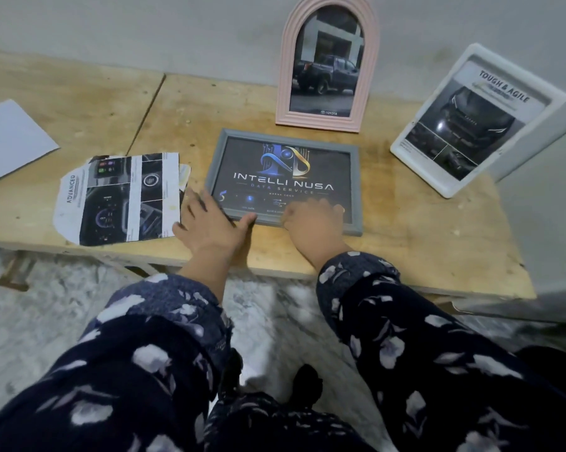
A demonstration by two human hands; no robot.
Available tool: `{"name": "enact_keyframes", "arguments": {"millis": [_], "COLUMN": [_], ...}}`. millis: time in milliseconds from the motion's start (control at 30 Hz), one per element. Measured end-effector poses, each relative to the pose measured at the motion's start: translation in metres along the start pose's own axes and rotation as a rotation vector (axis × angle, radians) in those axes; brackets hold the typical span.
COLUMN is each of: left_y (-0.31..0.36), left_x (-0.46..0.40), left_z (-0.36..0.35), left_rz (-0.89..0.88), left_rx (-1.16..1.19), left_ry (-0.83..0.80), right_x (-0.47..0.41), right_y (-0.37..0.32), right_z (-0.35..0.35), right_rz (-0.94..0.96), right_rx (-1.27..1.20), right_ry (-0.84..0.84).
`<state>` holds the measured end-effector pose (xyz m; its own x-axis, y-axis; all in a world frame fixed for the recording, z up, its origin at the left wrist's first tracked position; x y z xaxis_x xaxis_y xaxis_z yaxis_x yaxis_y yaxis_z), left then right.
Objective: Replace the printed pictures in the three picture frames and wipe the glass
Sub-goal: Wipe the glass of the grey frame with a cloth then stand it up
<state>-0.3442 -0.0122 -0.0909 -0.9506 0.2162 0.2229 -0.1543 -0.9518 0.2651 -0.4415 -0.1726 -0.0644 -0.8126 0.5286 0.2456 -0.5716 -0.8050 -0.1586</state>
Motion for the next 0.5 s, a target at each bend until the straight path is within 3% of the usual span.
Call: {"name": "enact_keyframes", "arguments": {"millis": [133,500], "left_y": [0.001,0.016], "left_x": [0.008,0.008], "left_z": [-0.01,-0.008], "left_rz": [0.159,0.267], "left_rx": [0.122,0.188], "left_ry": [-0.04,-0.117], "right_x": [0.001,0.0], "right_y": [-0.001,0.016], "right_z": [0.001,-0.001], "right_rz": [0.043,0.034], "right_rx": [0.027,0.099], "right_ry": [0.009,0.012]}}
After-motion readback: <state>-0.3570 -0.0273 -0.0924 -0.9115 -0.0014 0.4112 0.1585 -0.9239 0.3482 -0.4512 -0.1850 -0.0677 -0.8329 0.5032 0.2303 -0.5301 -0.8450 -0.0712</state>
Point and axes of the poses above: each hand's wrist, its own x-axis away from the middle knuckle, its own z-axis out of the back of the hand, y = z × x, the point moved 7 cm from there along -x, towards the middle knuckle, and after that the axes turned 2 degrees about -y, right-handed, at the moved point
